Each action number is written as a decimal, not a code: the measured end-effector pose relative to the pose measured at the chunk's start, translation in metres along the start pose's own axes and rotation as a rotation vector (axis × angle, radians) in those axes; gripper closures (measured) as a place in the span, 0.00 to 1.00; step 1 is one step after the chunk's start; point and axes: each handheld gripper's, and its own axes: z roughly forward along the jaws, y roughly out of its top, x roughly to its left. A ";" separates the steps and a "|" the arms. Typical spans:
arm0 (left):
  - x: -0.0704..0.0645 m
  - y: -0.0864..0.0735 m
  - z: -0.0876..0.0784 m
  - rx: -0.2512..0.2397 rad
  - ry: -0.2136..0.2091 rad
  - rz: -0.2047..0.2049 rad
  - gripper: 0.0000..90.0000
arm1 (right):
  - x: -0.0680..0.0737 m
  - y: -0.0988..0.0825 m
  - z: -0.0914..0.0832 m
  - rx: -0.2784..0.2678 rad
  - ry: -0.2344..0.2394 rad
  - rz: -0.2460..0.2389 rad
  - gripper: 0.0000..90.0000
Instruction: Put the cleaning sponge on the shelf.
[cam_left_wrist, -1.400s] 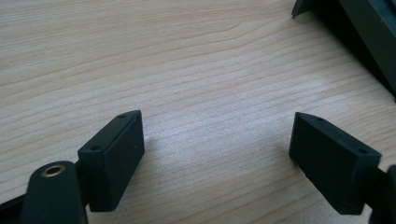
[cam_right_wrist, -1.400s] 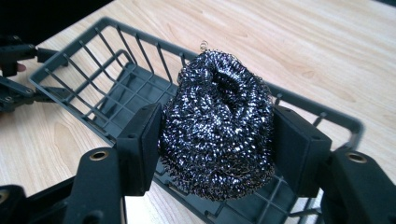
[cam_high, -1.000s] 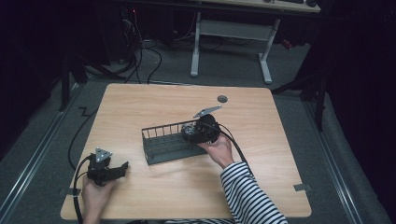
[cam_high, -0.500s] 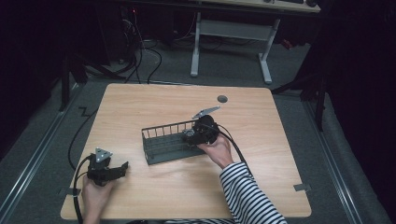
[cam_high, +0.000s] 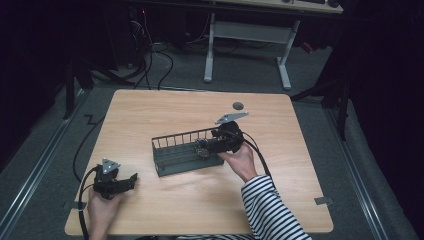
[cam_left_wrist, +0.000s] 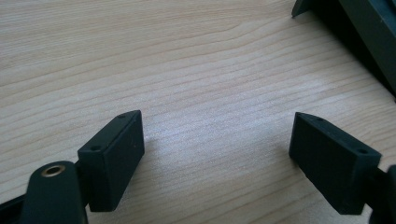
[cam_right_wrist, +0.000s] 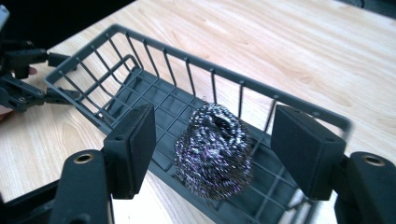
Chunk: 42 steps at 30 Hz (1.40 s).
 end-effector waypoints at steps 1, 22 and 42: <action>0.000 0.000 0.000 0.000 0.000 0.000 0.20 | -0.001 -0.001 -0.004 -0.011 -0.001 0.003 0.35; 0.000 0.000 0.000 0.000 0.001 0.000 0.20 | -0.033 -0.041 -0.067 -0.106 -0.075 0.108 0.38; 0.000 0.000 0.000 0.001 0.001 0.001 0.20 | -0.040 -0.080 -0.102 -0.158 -0.143 0.150 0.39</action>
